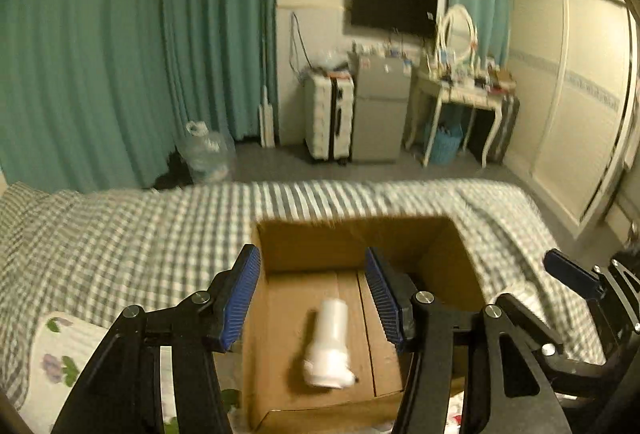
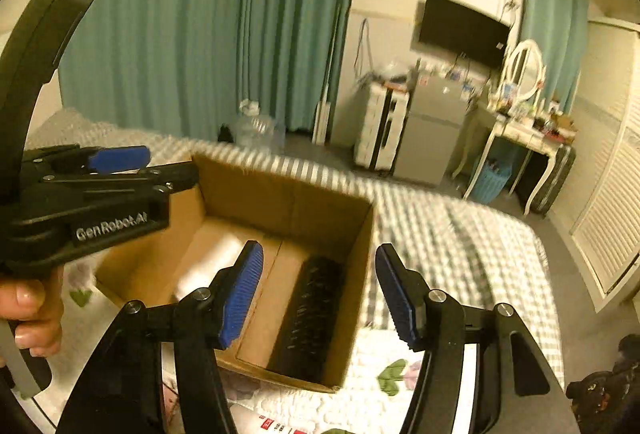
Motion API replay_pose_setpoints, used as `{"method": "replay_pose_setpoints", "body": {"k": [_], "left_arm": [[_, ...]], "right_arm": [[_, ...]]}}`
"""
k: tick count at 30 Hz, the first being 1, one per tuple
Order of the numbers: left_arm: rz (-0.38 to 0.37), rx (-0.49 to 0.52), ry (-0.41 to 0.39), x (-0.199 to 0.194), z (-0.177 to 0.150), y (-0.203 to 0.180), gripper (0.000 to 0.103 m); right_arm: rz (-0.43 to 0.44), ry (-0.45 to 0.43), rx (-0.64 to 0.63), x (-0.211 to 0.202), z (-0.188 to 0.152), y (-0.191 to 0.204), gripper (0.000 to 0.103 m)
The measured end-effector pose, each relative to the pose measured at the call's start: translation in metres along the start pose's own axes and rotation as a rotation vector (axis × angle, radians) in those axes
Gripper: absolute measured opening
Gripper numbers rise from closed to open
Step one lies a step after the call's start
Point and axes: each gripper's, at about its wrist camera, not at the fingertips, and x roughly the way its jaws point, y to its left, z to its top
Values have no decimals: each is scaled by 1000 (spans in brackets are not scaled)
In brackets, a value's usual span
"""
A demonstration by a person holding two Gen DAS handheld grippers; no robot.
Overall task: Organize rigid objects
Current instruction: 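Carry the cup and remote over the cardboard box and open both tools to drop them, then withdraw both tools from the box toward the remaining items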
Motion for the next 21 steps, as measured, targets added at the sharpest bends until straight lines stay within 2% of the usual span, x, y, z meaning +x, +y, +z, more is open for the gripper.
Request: {"method": "replay_pose_setpoints", "body": {"k": [3,5,9,10,18,21], "left_arm": [[25,-1,-80,-38,10,2,59],[48,-3,-125,-62,13,3,60],[71,-22,-194,-102,19,10,61],[75,-26,-206,-109,20,11,61],[91,-14,-297,-177,5,15,64],[78,-31,-295,-191,-8,17,64]], "right_arm": [[-20,-78,18,-36,12,-3,75],[-38,-129,22,-59,19,-1,93],[-110,-231,-10,-107,30,6,99],[-114,-246,-8,-116,32,8,103],[-129,-340,38,-183,33,16,103],[-122,-351,59,-201,28,14,103]]}}
